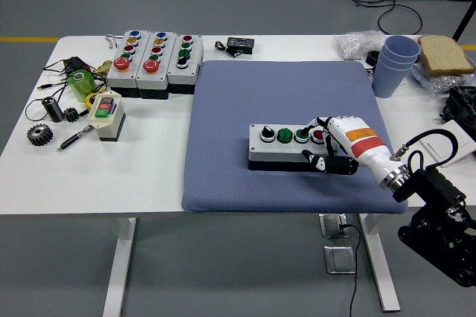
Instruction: Pick up the button,place it on the desk,press the button,press the button
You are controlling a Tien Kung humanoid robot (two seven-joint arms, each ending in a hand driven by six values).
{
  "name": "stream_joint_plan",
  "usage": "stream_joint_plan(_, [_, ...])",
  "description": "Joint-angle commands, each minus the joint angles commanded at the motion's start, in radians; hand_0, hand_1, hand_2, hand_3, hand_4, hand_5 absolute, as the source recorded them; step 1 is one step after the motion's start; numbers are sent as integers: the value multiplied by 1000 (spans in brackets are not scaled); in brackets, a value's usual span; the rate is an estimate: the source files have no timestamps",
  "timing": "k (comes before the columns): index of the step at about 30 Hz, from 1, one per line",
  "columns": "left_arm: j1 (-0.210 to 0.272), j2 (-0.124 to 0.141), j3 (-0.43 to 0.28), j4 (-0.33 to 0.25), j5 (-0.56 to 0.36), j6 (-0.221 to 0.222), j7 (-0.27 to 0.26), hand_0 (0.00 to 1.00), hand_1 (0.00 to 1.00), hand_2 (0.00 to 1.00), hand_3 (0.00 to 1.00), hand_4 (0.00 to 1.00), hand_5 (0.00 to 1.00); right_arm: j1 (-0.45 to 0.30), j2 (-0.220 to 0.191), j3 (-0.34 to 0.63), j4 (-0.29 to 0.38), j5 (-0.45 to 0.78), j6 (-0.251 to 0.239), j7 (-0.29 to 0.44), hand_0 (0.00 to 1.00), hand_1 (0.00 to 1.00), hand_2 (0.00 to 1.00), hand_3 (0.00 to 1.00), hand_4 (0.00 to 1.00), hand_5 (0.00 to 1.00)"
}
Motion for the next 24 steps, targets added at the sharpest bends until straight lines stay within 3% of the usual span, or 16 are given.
stream_joint_plan(18, [-2, 1, 3, 0, -5, 0, 0, 624, 658, 679, 593, 342, 647, 3, 3, -9, -7, 1, 42, -7, 111, 2, 159, 600, 758, 237])
stream_joint_plan(24, [-2, 1, 2, 0, -3, 0, 0, 623, 658, 679, 593, 342, 647, 1, -3, 20, 16, 3, 23, 0, 111, 2, 160, 600, 758, 235])
